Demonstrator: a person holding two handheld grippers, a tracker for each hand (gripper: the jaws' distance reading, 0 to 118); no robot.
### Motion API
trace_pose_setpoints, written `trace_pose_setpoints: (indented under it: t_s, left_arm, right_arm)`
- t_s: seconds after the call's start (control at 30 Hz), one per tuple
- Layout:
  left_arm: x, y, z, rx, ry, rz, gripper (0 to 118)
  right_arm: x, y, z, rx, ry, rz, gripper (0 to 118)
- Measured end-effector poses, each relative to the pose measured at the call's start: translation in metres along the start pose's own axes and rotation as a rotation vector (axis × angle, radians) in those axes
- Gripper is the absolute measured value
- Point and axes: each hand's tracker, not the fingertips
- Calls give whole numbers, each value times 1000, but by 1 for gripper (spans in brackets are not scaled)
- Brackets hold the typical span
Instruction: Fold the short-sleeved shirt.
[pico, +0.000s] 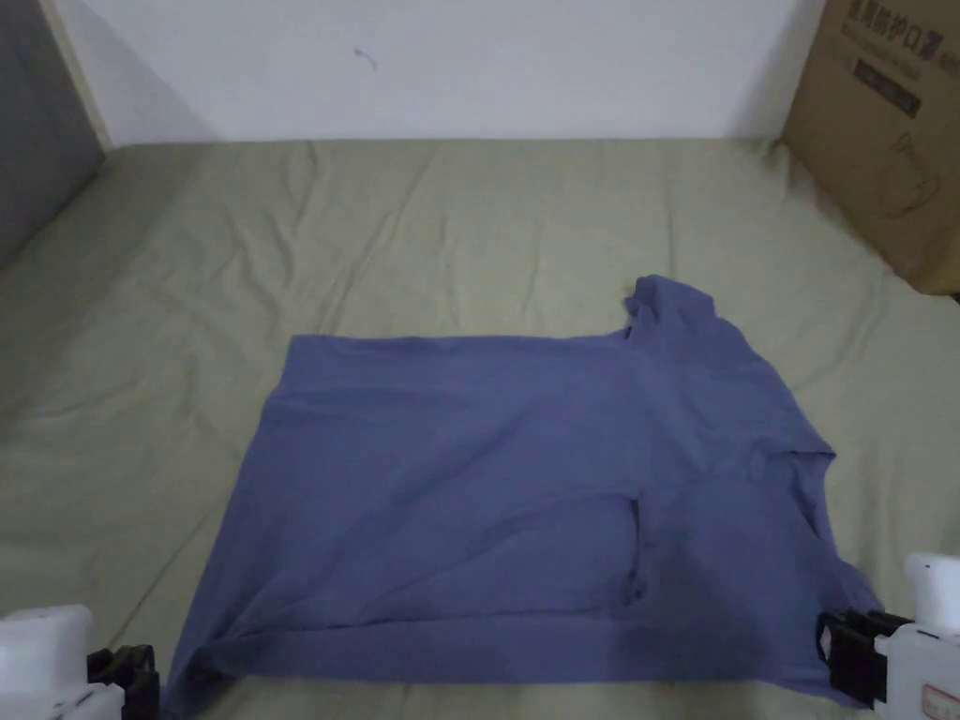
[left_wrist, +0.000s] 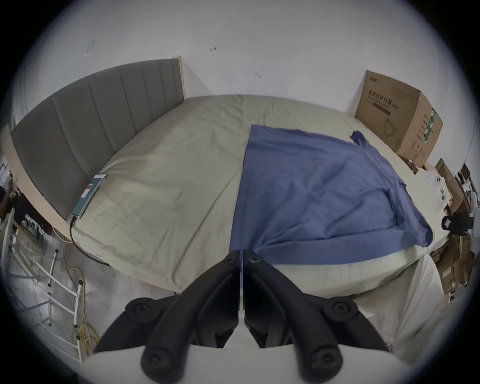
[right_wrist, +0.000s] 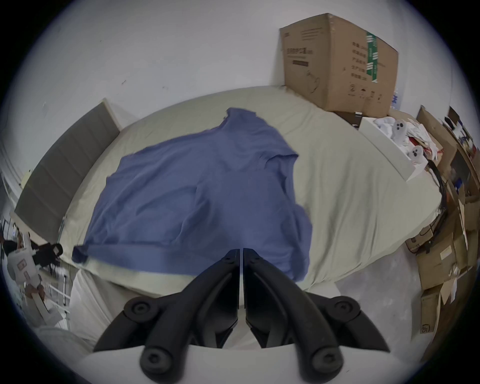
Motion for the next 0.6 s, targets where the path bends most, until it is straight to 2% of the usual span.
trace_pose_setpoints:
  t_s: [0.03, 0.07, 0.13, 0.17, 0.2, 0.23, 0.33, 0.37, 0.4, 0.47, 0.5, 0.53, 0.57, 0.6]
  left_arm:
    - [-2, -2, -5, 2, 3, -1, 3]
    - [-4, -2, -8, 0, 3, -1, 10]
    - [-5, 3, -13, -38, -5, 3, 46]
    - [-6, 4, -19, -49, -15, 17, 72]
    - [-4, 6, -21, -58, -31, 22, 84]
    - [-2, 7, -23, -63, -45, 24, 87]
    - [9, 7, -37, -89, -85, -4, 86]
    - [12, 7, -46, -125, -89, -22, 81]
    - [15, 6, -54, -168, -70, -34, 65]
    - [17, 4, -67, -202, -59, -47, 4]
    - [17, 4, -69, -201, -64, -41, 3]
    - [15, 5, -70, -198, -73, -36, 3]
    - [12, 7, -72, -205, -89, -7, 3]
    - [12, 10, -71, -221, -90, 1, 3]
  right_arm:
    - [-2, -4, -4, -30, -13, 22, 3]
    - [-2, -6, -10, -44, -17, 24, 3]
    - [2, -8, -17, -76, -11, 3, 3]
    - [5, -9, -20, -87, -4, -13, 3]
    - [8, -9, -22, -87, -2, -25, 3]
    - [11, -9, -24, -92, -4, -38, 3]
    - [16, -11, -26, -106, -15, -52, 3]
    - [18, -11, -27, -113, -20, -54, 3]
    - [20, -11, -29, -117, -25, -56, 3]
    - [25, -12, -33, -129, -26, -63, 3]
    - [27, -12, -34, -130, -29, -70, 5]
    - [30, -12, -36, -123, -29, -80, 15]
    - [33, -11, -39, -124, -29, -86, 43]
    - [37, -9, -42, -138, -36, -91, 65]
